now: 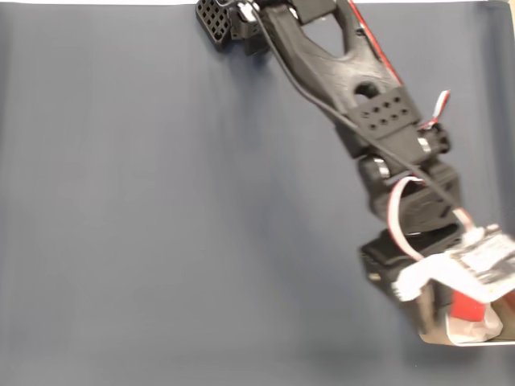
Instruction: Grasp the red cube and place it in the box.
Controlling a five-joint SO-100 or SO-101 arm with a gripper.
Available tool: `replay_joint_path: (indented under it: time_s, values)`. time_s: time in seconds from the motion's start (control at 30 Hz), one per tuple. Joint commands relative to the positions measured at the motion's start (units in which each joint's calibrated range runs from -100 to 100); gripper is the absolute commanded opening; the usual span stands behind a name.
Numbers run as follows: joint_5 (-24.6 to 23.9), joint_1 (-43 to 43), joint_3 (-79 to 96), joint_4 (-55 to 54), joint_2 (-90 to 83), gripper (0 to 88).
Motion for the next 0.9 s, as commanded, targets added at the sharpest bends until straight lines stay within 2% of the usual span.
replay_joint_path:
  time_s: [0.0,0.33,0.7,0.87]
  values:
    - [-0.39,5.67,3.35,-1.31,-10.06,0.0]
    - [-1.81,18.45,34.10,-2.62,-39.61,0.0]
    - [-3.22,17.10,87.38,-2.05,-88.48,0.0]
    - [-3.61,16.54,106.54,-0.41,-103.73,0.0]
